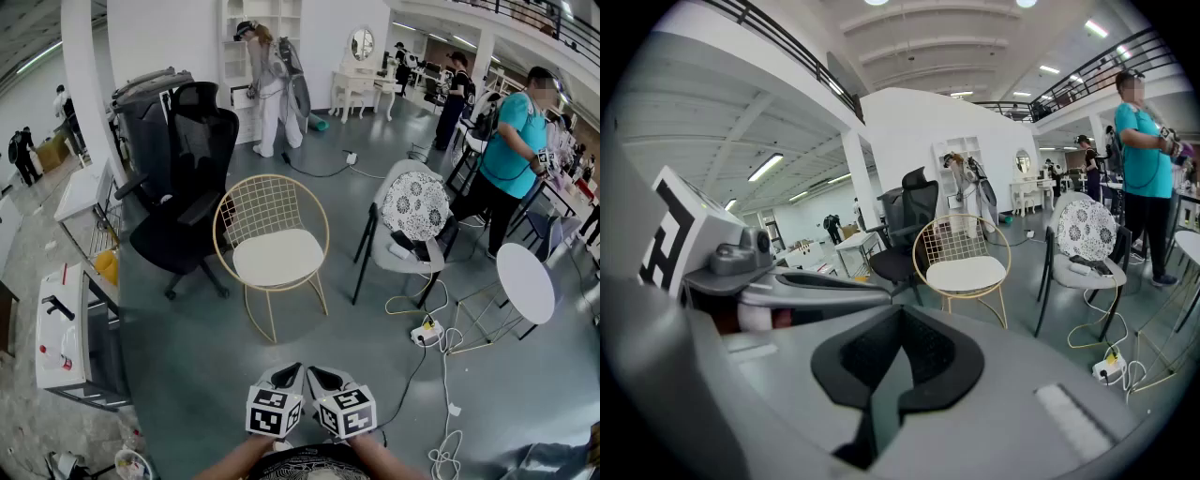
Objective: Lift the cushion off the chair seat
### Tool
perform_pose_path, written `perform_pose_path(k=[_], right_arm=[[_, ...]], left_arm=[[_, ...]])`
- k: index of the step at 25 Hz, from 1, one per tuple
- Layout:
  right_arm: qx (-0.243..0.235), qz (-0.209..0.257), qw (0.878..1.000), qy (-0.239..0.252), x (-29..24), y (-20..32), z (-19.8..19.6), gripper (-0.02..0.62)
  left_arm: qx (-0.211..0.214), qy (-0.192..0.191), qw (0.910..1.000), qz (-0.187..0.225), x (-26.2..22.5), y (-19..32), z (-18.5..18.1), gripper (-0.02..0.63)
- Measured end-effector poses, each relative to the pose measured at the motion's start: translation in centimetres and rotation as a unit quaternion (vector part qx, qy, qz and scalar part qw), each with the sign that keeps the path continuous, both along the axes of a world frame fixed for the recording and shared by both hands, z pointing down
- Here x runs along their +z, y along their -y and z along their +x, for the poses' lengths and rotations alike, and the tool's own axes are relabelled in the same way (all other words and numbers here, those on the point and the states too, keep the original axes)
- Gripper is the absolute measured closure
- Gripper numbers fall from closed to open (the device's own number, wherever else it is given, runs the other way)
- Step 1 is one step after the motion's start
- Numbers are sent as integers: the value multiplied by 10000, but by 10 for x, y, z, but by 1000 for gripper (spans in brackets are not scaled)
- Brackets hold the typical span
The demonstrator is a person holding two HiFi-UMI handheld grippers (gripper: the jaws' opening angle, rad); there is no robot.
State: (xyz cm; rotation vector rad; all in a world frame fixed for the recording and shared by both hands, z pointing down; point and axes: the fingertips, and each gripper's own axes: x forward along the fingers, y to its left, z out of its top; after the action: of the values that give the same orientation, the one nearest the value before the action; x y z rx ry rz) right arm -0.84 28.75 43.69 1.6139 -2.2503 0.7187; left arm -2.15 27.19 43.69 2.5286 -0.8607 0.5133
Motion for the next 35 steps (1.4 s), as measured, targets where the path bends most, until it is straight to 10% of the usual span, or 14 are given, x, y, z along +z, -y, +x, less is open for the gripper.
perform_pose_path(k=[35], right_arm=[[-699,-363,9964,320,26,77,34,597]], left_arm=[[-949,68,9946,-416,19,77,15,615]])
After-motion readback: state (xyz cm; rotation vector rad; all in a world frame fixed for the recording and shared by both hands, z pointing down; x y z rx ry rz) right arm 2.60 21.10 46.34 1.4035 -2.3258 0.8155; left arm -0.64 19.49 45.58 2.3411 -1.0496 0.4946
